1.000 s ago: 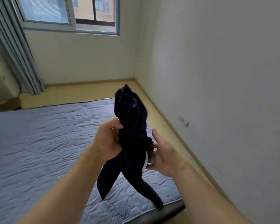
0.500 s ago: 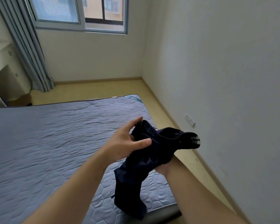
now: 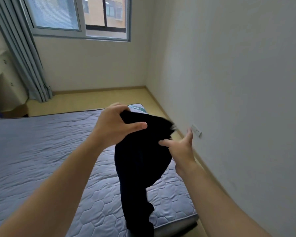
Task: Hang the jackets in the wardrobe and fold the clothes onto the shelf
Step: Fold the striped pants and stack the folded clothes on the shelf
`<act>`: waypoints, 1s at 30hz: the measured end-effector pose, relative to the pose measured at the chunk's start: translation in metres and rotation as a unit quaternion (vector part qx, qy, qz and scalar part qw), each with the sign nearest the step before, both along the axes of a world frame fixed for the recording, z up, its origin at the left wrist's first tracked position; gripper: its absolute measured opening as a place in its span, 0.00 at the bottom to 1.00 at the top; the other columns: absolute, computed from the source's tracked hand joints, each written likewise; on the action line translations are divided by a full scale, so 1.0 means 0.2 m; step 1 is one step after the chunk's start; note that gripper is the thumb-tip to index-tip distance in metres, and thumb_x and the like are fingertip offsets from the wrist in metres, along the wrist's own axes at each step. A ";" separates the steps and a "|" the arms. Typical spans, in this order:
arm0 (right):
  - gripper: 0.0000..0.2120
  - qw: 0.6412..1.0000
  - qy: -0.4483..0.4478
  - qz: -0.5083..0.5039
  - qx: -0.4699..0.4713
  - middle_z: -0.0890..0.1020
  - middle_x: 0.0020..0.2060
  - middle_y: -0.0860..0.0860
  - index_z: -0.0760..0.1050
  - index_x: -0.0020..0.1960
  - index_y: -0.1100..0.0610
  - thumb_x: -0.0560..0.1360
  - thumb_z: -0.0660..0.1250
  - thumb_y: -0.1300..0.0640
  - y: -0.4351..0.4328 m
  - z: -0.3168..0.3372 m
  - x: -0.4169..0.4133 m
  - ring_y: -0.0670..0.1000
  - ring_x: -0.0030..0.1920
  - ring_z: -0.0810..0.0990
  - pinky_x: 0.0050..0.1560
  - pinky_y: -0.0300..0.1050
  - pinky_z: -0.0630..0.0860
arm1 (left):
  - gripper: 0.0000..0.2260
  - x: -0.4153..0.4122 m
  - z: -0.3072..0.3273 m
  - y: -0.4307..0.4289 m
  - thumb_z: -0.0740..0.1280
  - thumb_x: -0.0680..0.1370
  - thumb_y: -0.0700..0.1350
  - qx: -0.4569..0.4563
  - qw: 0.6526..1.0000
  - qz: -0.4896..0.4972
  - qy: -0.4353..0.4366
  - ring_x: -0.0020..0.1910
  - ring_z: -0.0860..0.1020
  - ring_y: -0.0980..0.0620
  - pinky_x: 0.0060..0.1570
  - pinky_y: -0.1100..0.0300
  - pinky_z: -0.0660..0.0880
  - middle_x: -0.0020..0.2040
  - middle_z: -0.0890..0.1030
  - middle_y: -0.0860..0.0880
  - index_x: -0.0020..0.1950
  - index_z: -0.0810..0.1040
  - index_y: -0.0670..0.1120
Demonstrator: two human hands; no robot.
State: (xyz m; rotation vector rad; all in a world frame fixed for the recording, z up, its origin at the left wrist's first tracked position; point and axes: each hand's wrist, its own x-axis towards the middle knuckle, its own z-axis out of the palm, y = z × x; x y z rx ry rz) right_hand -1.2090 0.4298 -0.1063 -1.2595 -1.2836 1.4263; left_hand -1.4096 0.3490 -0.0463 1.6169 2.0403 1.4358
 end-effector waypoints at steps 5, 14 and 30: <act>0.53 0.974 -0.089 0.157 0.138 0.58 0.77 0.41 0.49 0.76 0.31 0.65 0.78 0.57 0.02 0.14 0.01 0.41 0.71 0.59 0.69 0.46 0.62 | 0.17 0.05 0.19 0.04 0.82 0.63 0.55 0.039 0.998 -0.032 0.049 0.35 0.72 0.56 0.34 0.65 0.68 0.39 0.74 0.51 0.35 0.76 0.50; 0.54 0.875 -0.272 0.256 0.309 0.43 0.79 0.39 0.44 0.77 0.31 0.66 0.76 0.54 0.07 0.32 -0.06 0.47 0.80 0.41 0.78 0.54 0.50 | 0.16 -0.01 0.41 0.04 0.83 0.62 0.53 0.058 0.982 -0.169 0.064 0.35 0.73 0.61 0.35 0.72 0.69 0.42 0.73 0.59 0.33 0.75 0.60; 0.10 0.828 -0.378 0.254 0.328 0.81 0.42 0.45 0.81 0.47 0.51 0.70 0.77 0.48 0.23 0.55 0.04 0.44 0.43 0.81 0.43 0.39 0.78 | 0.11 -0.34 0.48 0.11 0.79 0.66 0.60 -0.025 0.994 0.007 0.103 0.37 0.77 0.59 0.33 0.67 0.70 0.41 0.77 0.54 0.41 0.81 0.59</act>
